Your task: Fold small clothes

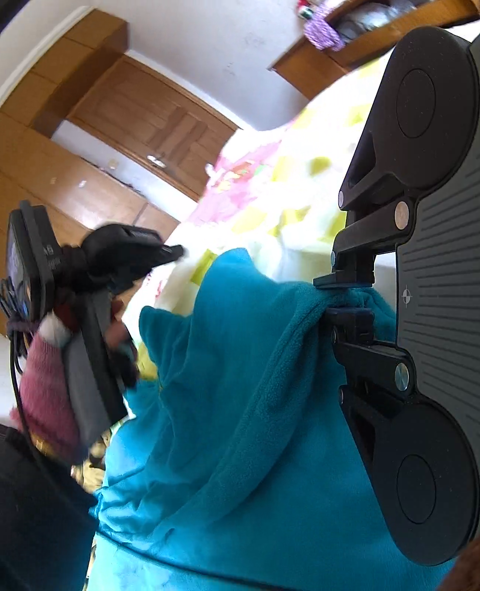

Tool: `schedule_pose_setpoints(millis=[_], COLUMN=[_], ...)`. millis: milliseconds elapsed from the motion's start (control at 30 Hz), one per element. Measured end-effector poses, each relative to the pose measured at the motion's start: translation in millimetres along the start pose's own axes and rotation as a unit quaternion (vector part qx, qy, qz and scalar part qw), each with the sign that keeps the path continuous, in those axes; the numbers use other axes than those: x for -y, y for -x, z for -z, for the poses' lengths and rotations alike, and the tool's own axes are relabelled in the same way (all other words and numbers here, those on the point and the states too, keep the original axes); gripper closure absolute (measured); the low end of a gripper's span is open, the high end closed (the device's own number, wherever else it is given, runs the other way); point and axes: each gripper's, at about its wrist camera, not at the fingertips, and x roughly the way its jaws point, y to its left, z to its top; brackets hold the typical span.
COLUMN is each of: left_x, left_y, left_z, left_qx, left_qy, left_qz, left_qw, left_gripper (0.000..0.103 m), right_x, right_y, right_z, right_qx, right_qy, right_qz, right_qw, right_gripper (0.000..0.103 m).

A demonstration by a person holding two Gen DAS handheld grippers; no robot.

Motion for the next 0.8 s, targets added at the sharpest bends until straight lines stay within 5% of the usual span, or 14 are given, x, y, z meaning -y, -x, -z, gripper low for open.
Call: schedule_pose_setpoints(millis=[167, 300, 367, 467, 533, 633, 733, 800], left_x=[14.8, 15.7, 13.5, 16.7, 25.1, 29.6, 45.1, 46.1], left_y=[26.1, 46.7, 44.4, 49.6, 48.2, 29.2, 17.3, 14.5], left_z=[20.0, 34.1, 47.3, 66.3, 72.5, 74.6, 65.5, 49.9], left_qx=[-0.002, -0.028, -0.074, -0.089, -0.089, -0.11, -0.075, -0.05], left_qy=[-0.041, -0.084, -0.098, -0.11, -0.137, -0.148, -0.181, -0.158], left_qz=[0.046, 0.07, 0.081, 0.084, 0.053, 0.033, -0.012, 0.001], left_qw=[0.9981, 0.9936, 0.9891, 0.9864, 0.9851, 0.9823, 0.9805, 0.9863], left_gripper=[0.083, 0.058, 0.045, 0.048, 0.086, 0.086, 0.087, 0.087], right_x=[-2.0, 4.1, 4.9, 2.9, 2.5, -0.1, 2.0, -1.0], right_y=[-0.1, 3.2, 7.9, 10.7, 11.4, 10.3, 12.3, 19.5], right_z=[2.1, 4.8, 4.6, 5.1, 4.5, 3.1, -0.7, -0.6], right_qx=[0.001, 0.004, 0.004, 0.002, 0.002, -0.002, -0.011, -0.019], right_qy=[-0.01, -0.035, -0.039, -0.049, -0.049, -0.046, -0.053, -0.051], right_qz=[0.008, 0.0, -0.001, -0.01, -0.01, -0.006, -0.004, 0.003], right_qw=[1.0, 0.999, 0.999, 0.999, 0.999, 0.999, 0.998, 0.999], right_gripper=[0.095, 0.094, 0.094, 0.094, 0.094, 0.094, 0.094, 0.094])
